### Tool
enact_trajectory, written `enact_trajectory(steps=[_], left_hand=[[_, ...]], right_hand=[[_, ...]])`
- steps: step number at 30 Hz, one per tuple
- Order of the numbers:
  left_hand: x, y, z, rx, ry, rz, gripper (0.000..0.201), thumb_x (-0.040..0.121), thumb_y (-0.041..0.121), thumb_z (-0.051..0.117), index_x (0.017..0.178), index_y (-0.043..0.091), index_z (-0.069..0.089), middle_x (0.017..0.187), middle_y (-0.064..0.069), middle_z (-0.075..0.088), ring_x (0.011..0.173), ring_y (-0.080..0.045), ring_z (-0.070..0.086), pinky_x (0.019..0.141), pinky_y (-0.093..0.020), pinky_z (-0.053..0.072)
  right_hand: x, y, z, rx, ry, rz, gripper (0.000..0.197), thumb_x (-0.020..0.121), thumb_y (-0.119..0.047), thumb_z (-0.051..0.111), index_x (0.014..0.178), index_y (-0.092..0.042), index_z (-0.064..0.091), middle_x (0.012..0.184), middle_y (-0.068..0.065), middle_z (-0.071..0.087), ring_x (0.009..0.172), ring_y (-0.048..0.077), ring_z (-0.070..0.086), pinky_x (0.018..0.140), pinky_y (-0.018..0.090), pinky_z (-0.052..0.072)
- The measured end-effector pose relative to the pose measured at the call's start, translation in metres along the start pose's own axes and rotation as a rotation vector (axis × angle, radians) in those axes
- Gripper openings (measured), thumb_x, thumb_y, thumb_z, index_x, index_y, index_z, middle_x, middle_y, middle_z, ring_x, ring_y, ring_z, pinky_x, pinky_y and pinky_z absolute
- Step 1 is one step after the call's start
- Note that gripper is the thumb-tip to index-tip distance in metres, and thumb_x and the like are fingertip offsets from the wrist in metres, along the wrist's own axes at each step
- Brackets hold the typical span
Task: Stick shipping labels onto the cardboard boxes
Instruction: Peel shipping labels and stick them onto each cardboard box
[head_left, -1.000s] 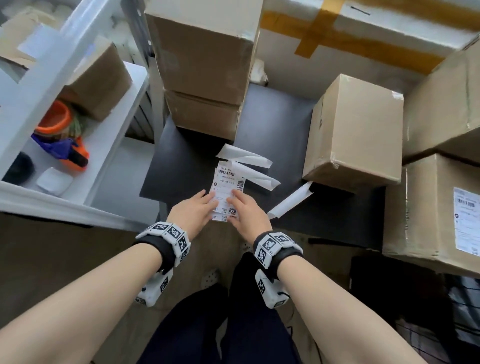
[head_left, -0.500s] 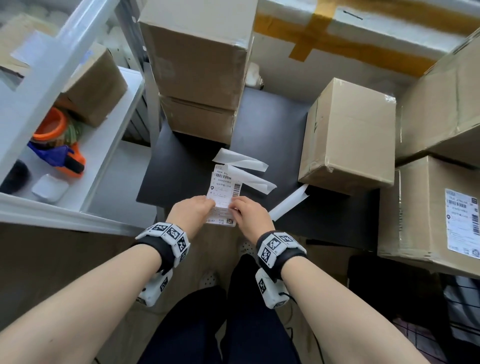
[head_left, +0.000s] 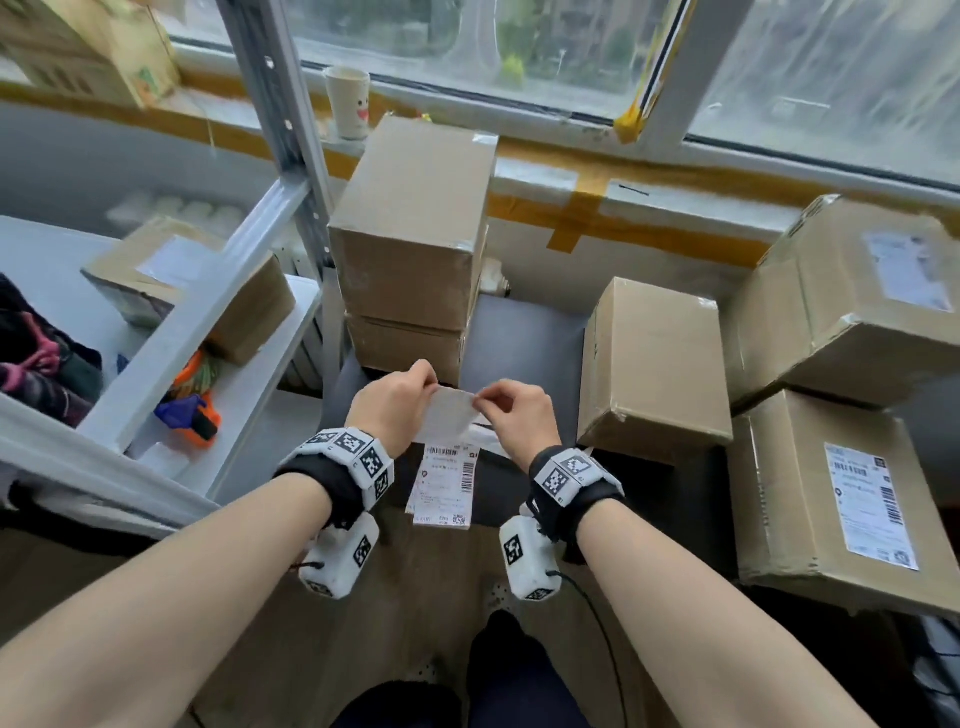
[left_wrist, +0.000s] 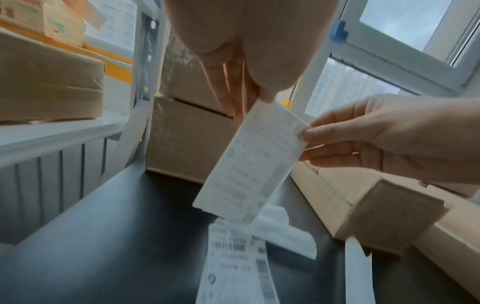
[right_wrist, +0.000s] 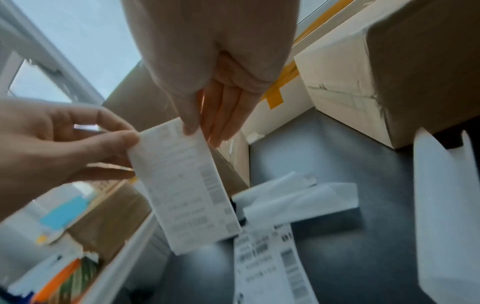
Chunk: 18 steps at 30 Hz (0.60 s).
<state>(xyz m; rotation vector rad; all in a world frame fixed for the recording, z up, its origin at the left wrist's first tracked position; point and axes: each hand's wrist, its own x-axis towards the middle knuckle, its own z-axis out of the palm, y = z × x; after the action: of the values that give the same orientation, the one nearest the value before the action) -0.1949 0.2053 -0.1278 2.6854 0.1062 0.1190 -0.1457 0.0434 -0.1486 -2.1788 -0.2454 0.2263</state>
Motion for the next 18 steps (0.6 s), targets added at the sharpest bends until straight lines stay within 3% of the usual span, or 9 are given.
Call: enact_trajectory(steps=[2, 6, 10, 12, 15, 18], left_hand=[[0.006, 0.007, -0.014, -0.054, 0.030, -0.025, 0.022, 0.098, 0.023, 0.041, 0.105, 0.008, 0.055, 0.088, -0.017, 0.068, 0.081, -0.037, 0.061, 0.071, -0.041, 0.048], [0.019, 0.014, -0.033, -0.219, 0.110, -0.083, 0.017, 0.096, 0.019, 0.047, 0.101, 0.008, 0.057, 0.090, -0.016, 0.069, 0.085, -0.036, 0.062, 0.073, -0.035, 0.046], [0.028, 0.015, -0.039, -0.370, 0.185, -0.190, 0.012, 0.093, 0.016, 0.051, 0.095, 0.008, 0.060, 0.094, -0.012, 0.070, 0.089, -0.030, 0.062, 0.077, -0.029, 0.043], [0.029, 0.016, -0.037, -0.420, 0.203, -0.226, 0.011, 0.092, 0.016, 0.053, 0.097, 0.009, 0.060, 0.091, -0.010, 0.069, 0.086, -0.026, 0.061, 0.078, -0.028, 0.044], [0.027, 0.013, -0.027, -0.552, 0.129, -0.287, 0.019, 0.088, 0.022, 0.061, 0.104, 0.016, 0.053, 0.079, -0.003, 0.066, 0.080, -0.025, 0.064, 0.082, -0.038, 0.053], [0.021, 0.013, -0.017, -0.670, -0.052, -0.360, 0.029, 0.085, 0.020, 0.066, 0.109, 0.015, 0.050, 0.082, -0.010, 0.069, 0.075, -0.029, 0.069, 0.078, -0.046, 0.057]], right_hand=[[0.005, -0.009, -0.007, 0.085, -0.007, 0.024, 0.003, 0.078, -0.017, 0.073, 0.076, -0.017, 0.071, 0.076, 0.000, 0.069, 0.074, 0.014, 0.062, 0.080, 0.031, 0.053], [0.009, -0.014, -0.016, 0.191, -0.069, 0.059, 0.018, 0.074, -0.015, 0.075, 0.063, -0.026, 0.068, 0.074, 0.003, 0.070, 0.073, 0.017, 0.063, 0.082, 0.046, 0.056], [0.002, -0.014, -0.025, 0.272, -0.087, 0.091, 0.003, 0.078, -0.007, 0.072, 0.078, -0.010, 0.073, 0.079, 0.010, 0.068, 0.073, 0.019, 0.060, 0.079, 0.041, 0.055], [-0.001, -0.011, -0.026, 0.294, -0.069, 0.115, 0.005, 0.079, -0.006, 0.071, 0.084, -0.005, 0.073, 0.080, 0.011, 0.068, 0.074, 0.020, 0.060, 0.079, 0.041, 0.055], [-0.002, -0.008, -0.028, 0.327, -0.012, 0.154, 0.004, 0.081, -0.005, 0.070, 0.084, -0.003, 0.072, 0.079, 0.012, 0.068, 0.073, 0.022, 0.061, 0.076, 0.042, 0.056], [-0.001, -0.008, -0.030, 0.358, 0.026, 0.166, 0.008, 0.082, -0.004, 0.069, 0.088, 0.000, 0.071, 0.075, 0.007, 0.066, 0.064, 0.016, 0.059, 0.061, 0.026, 0.054]])
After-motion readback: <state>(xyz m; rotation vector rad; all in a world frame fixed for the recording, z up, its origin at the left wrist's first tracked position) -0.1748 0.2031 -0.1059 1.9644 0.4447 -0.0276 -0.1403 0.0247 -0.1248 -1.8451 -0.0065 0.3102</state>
